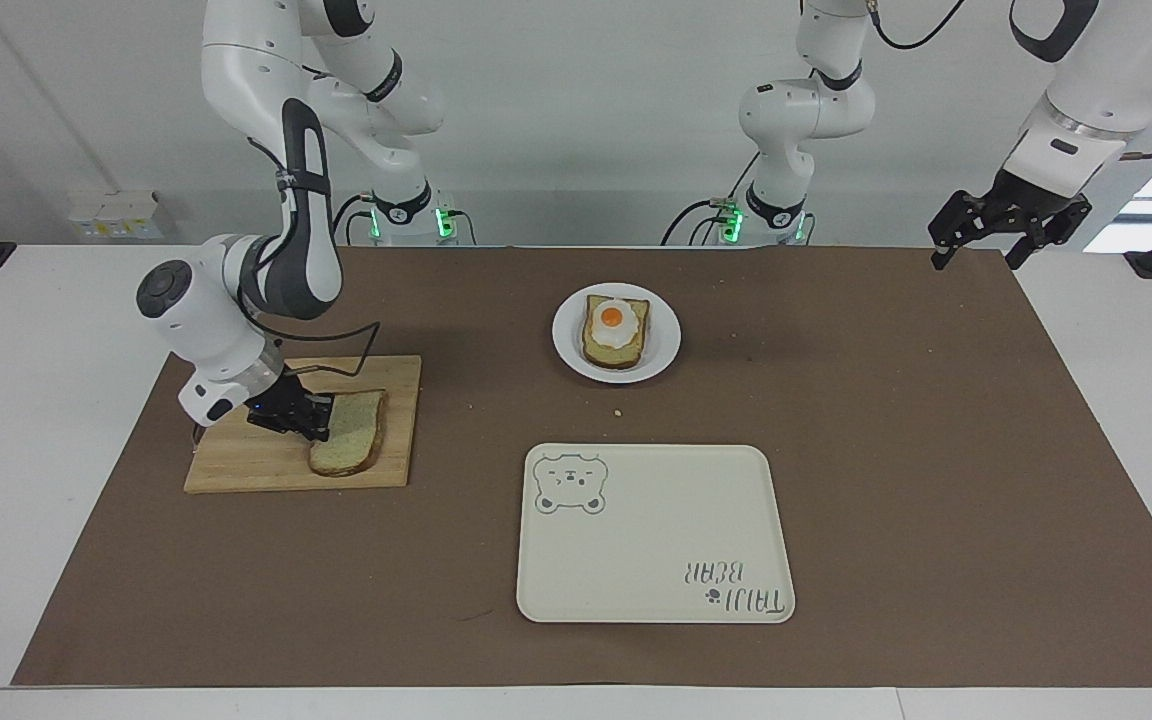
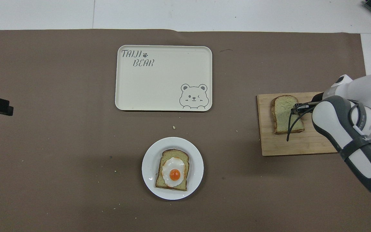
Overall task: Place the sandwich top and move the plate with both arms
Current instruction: 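Close the right gripper on the bread slice edge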
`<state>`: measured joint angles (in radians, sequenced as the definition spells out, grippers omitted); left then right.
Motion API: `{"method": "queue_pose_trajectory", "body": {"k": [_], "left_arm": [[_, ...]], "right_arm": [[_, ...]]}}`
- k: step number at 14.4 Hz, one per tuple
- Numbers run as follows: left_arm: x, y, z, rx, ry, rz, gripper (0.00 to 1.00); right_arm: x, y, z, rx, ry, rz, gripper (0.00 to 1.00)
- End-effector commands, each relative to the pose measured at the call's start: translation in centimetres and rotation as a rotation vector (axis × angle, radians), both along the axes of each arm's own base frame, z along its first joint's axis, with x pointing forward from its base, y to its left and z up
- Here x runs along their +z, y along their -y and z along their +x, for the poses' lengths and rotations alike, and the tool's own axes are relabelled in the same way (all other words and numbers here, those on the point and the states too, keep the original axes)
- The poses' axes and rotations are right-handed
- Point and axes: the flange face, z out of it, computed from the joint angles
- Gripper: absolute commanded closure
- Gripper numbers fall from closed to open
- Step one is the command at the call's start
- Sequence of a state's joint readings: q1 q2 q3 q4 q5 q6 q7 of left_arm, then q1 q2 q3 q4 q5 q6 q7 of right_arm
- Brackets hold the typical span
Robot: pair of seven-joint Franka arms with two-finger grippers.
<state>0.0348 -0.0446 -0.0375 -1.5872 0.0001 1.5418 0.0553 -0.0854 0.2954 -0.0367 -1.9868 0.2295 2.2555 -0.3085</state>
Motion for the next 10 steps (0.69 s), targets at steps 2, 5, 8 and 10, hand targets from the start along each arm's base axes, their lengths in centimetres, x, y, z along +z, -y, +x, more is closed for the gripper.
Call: {"method": "queue_pose_trajectory", "body": {"k": [2,5,8,10], "left_arm": [[0.2,-0.1,0.0,0.011,-0.002,0.014,0.0],[0.2,-0.1,0.0,0.011,-0.002,0.014,0.0],[0.2,-0.1,0.0,0.011,-0.002,0.014,0.0],[0.2,-0.1,0.0,0.011,-0.002,0.014,0.0]], "right_arm": [[-0.9,-0.2,-0.3,0.002,0.001,0.023,1.0],[-0.6,-0.2,-0.1,0.006,0.001,0.025,1.0],[2.0,-0.8,0.1,0.025,-0.002,0.037,1.0],[4.2,-0.9,0.4,0.041,-0.018,0.052,1.0]]}}
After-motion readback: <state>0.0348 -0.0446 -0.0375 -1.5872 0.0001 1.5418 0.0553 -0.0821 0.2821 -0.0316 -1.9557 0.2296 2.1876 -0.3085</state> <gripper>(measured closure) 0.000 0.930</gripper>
